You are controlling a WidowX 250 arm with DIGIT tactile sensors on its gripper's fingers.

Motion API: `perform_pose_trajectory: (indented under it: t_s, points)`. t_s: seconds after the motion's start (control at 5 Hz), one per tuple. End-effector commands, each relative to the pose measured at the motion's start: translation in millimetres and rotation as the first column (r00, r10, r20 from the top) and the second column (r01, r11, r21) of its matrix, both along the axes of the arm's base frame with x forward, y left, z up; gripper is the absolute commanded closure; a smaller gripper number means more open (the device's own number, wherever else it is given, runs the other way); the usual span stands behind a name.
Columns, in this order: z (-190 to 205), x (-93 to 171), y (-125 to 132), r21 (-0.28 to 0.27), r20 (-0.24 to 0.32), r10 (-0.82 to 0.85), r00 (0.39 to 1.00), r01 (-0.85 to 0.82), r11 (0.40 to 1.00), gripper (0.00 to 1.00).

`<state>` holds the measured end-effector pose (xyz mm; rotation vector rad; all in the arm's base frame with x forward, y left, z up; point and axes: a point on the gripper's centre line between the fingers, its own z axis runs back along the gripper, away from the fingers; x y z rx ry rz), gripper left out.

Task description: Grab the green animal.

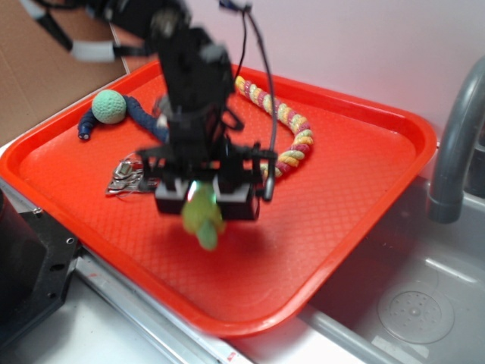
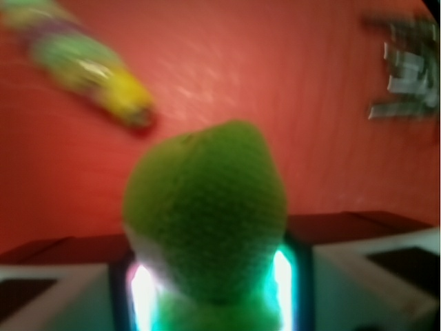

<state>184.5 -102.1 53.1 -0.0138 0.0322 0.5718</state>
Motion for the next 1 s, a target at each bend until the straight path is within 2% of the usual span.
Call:
perform_pose_trajectory:
  t_s: [0.0,0.2,0.6,0.8]
  points:
    - [101,-2,34,0.010,0.009,-0.287,0.958,0.287,0.958,1.00]
    - [130,-10,50,0.056,0.019,-0.389,0.921,0.387,0.920,1.00]
    - [156,-30,84,0.009,0.137,-0.459,0.878,0.462,0.887,1.00]
    - [151,-31,89,0.011,0.161,-0.429,0.889,0.433,0.901,1.00]
